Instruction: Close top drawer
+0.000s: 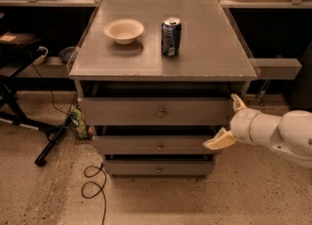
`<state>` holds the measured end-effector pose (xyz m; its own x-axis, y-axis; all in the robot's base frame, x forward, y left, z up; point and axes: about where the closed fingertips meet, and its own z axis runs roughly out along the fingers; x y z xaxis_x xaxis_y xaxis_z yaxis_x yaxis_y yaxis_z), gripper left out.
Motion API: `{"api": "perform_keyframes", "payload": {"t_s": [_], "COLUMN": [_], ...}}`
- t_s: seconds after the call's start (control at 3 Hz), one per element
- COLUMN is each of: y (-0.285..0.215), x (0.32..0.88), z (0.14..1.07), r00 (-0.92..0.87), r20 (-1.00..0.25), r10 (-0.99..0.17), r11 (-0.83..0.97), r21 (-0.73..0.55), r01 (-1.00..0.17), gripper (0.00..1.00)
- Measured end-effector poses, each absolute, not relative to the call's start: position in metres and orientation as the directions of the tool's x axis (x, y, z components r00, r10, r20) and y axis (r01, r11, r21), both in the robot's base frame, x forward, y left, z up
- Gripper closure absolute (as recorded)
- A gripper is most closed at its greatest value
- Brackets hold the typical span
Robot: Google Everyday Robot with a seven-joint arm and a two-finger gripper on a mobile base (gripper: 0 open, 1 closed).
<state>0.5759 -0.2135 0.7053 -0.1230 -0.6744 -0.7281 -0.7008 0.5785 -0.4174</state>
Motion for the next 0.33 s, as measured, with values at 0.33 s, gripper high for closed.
{"api": "perform_keyframes", "payload": {"t_s": [0.33], "y": [-0.2135], "x": [0.5759], "z": [0.7053], "r00": [-0.123], "r20": [-0.728], "r10": [-0.674], "r11": [0.579], "r21": [-0.417], "r01": [-0.701], "gripper": [0.00]}}
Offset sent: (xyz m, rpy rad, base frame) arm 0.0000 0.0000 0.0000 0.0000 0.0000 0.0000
